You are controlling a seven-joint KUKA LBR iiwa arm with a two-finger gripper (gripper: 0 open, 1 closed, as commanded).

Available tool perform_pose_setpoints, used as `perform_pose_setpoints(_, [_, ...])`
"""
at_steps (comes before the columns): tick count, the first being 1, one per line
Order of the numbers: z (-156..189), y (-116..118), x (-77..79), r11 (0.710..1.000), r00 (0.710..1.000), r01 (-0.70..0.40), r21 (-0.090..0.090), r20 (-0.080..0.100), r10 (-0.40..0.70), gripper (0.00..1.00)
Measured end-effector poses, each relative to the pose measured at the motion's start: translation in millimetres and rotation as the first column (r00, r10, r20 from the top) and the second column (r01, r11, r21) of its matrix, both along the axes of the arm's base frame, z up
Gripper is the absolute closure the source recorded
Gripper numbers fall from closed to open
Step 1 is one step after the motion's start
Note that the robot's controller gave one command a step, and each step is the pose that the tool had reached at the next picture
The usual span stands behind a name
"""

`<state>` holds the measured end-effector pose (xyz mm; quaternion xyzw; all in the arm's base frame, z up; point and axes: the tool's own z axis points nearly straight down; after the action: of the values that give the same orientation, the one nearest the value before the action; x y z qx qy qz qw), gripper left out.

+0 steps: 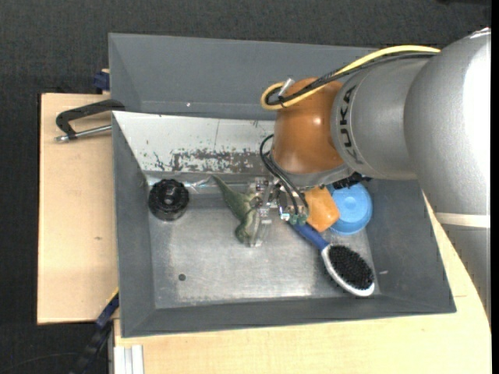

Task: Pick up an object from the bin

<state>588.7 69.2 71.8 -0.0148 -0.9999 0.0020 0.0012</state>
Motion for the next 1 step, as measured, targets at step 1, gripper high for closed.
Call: perform_pose_setpoints(1, [0.8,5.3,-8.4,1.0,1.0,-0.017,0.004,0.009,0.017,1.0])
